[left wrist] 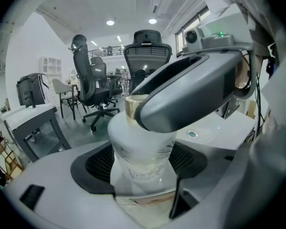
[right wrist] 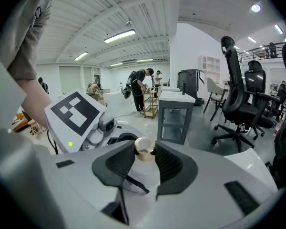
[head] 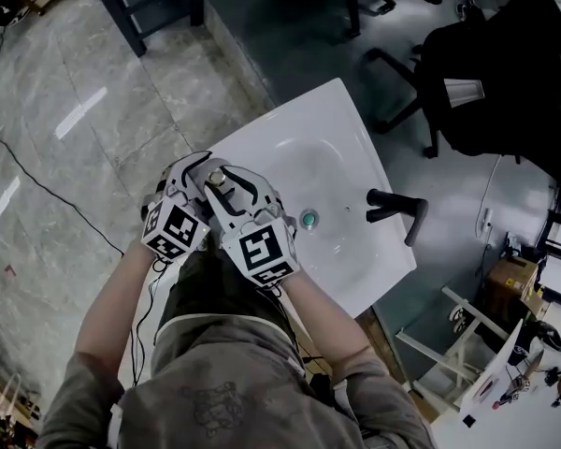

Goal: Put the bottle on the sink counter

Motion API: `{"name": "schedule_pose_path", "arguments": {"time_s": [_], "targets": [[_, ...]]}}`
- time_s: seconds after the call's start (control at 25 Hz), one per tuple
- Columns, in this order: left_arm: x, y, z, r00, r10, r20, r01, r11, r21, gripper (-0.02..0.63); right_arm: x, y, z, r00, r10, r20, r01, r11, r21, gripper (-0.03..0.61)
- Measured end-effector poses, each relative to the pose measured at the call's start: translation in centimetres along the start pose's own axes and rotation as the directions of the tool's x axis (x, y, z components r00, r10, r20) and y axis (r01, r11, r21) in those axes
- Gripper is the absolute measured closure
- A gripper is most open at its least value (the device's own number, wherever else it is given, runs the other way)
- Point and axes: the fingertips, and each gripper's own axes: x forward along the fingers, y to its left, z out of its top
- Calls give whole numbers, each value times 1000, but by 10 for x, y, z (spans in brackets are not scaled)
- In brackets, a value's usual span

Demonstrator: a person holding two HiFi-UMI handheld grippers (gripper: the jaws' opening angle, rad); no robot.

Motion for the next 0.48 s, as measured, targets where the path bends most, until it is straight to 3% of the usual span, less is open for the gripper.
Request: {"name": "schedule_pose_path", "arguments": {"time_s": [0.48], "targets": [[-23,4,-12,999,44,-23,-46,996,-78,287,1,1,0,1000,-15,-16,15,1000,14,443]]}}
